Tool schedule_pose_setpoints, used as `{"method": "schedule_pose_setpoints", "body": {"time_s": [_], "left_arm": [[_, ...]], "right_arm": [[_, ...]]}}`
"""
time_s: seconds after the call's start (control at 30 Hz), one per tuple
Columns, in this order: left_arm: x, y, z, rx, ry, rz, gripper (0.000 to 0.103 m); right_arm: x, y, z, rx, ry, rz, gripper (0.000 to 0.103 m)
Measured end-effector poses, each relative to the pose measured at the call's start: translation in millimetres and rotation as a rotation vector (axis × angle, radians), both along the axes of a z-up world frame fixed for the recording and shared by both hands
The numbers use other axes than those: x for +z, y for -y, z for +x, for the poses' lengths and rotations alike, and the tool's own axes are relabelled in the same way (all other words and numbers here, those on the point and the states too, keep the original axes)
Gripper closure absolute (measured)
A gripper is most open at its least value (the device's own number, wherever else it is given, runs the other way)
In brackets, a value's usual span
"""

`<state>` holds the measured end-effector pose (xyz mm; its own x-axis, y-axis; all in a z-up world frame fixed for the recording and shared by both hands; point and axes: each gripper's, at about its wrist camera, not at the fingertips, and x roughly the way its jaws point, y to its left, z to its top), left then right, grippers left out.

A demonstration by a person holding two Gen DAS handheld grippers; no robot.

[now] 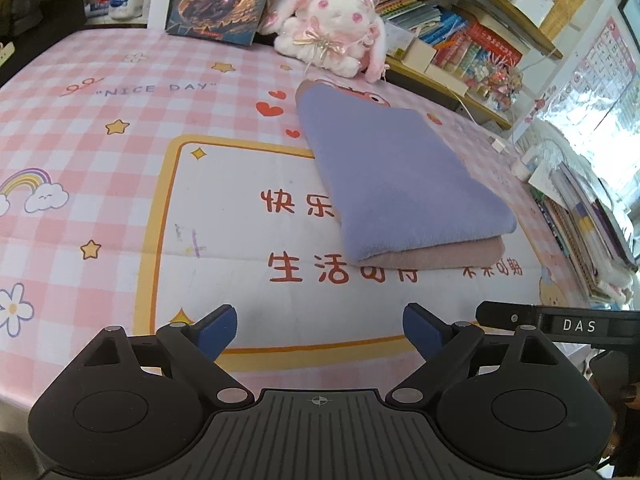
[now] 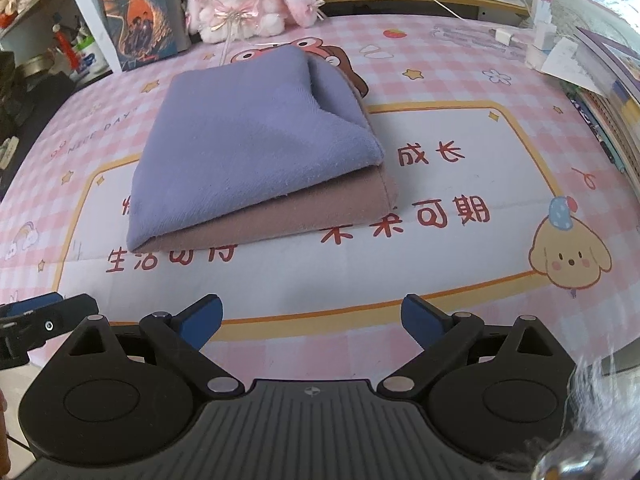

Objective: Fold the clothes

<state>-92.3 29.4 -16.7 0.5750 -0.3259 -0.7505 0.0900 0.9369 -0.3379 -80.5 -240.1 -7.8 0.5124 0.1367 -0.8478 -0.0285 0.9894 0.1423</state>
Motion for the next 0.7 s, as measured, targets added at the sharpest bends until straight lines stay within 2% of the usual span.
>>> {"method": "schedule_pose_setpoints", "body": {"time_s": [0.13, 0.27, 0.37, 0.53, 0.7], "left_arm": [[6.3, 1.9, 8.6, 0.034, 0.041, -0.02, 0.011], [12.3, -2.7, 26.0, 0.104, 0.064, -0.095, 0.011], [9.8, -1.9, 43.1, 0.144, 0.041, -0.16, 0.011], [-1.8, 3.7, 66.9, 0.187, -0.018, -0.213, 0.011], [-15.4, 9.7, 86.4, 0.221, -0.081, -0.248, 0.011]], "right_arm": [[3.5, 7.5, 11.4, -0.002, 0.035, 0.017, 0.007], [15.4, 26.7, 30.6, -0.031, 0.122, 0.117, 0.007], [21.1, 43.5, 50.0, -0.065, 0.153, 0.17, 0.007], [5.8, 68.9, 88.5, -0.098, 0.047, 0.274, 0.007], [-16.0, 88.5, 115.7, -0.114, -0.085, 0.424, 0.008]]}}
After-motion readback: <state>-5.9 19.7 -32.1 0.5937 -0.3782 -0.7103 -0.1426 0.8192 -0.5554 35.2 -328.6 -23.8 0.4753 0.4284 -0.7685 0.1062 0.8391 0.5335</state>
